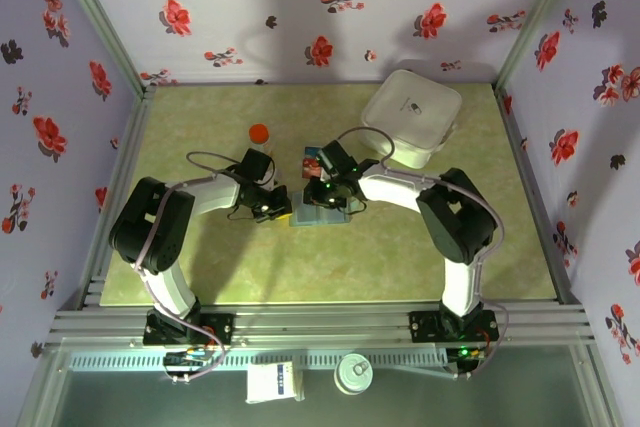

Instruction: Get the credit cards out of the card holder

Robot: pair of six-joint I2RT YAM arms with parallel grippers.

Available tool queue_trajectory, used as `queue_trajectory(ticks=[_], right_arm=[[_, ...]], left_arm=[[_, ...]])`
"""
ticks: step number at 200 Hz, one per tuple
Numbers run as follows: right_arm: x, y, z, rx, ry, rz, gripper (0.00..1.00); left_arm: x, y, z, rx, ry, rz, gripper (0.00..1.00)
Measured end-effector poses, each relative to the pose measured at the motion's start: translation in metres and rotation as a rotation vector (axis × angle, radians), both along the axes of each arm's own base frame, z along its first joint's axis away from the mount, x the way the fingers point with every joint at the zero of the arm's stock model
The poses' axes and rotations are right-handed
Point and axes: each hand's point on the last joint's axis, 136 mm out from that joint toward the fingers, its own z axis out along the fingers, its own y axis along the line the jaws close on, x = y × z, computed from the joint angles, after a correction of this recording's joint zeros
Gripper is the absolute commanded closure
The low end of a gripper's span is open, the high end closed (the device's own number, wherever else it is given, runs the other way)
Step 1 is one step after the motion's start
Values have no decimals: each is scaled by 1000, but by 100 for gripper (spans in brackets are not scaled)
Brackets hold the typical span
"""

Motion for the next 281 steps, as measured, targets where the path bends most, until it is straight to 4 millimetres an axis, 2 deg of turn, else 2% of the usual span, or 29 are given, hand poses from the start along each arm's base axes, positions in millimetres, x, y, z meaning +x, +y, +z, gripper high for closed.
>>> queue_trajectory(ticks=[26, 55, 109, 178, 234, 281], right_arm=[[-3, 0, -10, -9, 24, 6, 74], [-2, -1, -10, -19, 23, 3, 74], [-2, -16, -17, -104, 14, -10, 74], [-3, -17, -16, -112, 17, -4, 76], [-3, -17, -17, -114, 15, 1, 78], [-2, -19, -17, -115, 17, -4, 80]], left_arm=[[0, 0, 0, 1, 1, 0, 100], [0, 1, 0, 5, 1, 1, 100], [0, 1, -1, 9, -2, -1, 100], [0, 4, 1, 27, -1, 6, 100], [8, 0, 32, -28, -71, 31, 88], [18, -15, 45, -123, -84, 59, 84]])
